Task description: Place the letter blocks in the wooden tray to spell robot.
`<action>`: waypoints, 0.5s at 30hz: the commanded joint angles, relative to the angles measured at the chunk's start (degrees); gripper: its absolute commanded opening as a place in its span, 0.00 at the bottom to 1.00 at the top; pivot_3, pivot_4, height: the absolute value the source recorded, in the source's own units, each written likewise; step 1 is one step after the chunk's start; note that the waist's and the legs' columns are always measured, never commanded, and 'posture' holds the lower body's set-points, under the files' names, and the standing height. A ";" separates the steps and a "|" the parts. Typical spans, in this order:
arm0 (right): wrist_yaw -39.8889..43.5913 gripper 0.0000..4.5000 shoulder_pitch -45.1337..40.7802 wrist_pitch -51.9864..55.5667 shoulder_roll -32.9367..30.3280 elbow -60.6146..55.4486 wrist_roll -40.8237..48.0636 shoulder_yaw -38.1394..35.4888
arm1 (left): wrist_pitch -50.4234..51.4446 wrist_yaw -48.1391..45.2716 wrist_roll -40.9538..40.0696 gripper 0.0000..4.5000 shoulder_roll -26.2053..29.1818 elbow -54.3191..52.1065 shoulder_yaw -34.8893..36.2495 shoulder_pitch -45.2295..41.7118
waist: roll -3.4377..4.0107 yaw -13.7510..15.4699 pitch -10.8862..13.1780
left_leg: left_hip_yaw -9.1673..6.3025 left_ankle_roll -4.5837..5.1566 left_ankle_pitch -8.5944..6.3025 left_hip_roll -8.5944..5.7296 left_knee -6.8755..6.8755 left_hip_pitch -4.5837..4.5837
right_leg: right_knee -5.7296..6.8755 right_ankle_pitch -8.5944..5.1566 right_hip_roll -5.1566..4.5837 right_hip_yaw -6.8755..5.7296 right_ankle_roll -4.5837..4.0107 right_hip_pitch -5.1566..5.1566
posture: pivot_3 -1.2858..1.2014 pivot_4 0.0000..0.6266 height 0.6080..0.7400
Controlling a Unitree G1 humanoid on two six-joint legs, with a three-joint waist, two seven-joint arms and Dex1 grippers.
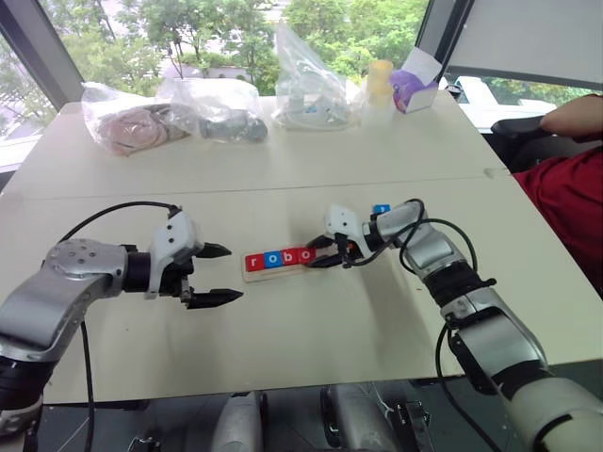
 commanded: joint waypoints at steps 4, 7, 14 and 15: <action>-0.31 0.26 -3.29 -4.47 1.25 4.20 -1.21 -0.55 | -0.14 0.50 -1.04 1.00 0.08 -1.43 1.94 -0.10 | 0.00 0.01 0.00 | -0.01 0.00 0.00 0.00 0.00 0.00 | 0.00 0.00 0.00 0.00 0.00 0.00 | 0.52 0.24 1.00; -0.18 0.26 -3.84 -5.38 1.64 5.51 -1.30 -0.71 | -0.18 0.63 -1.12 1.00 0.06 -1.34 1.80 -0.27 | 0.00 0.02 0.00 | -0.01 0.00 0.00 0.00 0.00 0.00 | 0.00 0.00 -0.01 0.00 0.00 0.00 | 0.52 0.24 1.00; 1.82 0.72 -3.85 -6.90 1.60 6.29 -1.35 -0.64 | -0.28 0.85 -1.08 1.00 -0.15 -1.10 1.27 -0.97 | 0.00 0.02 0.00 | -0.01 0.00 0.00 0.00 0.00 0.00 | 0.00 0.00 -0.01 0.00 0.00 0.00 | 0.52 0.24 1.00; 1.92 0.83 -3.83 -6.99 1.69 6.27 -1.28 -0.74 | -0.33 0.90 -1.04 1.00 -0.16 -1.10 1.27 -0.93 | 0.00 0.01 0.00 | -0.01 0.00 0.00 0.00 0.00 0.01 | 0.00 0.00 -0.01 0.00 0.00 0.00 | 0.52 0.24 1.00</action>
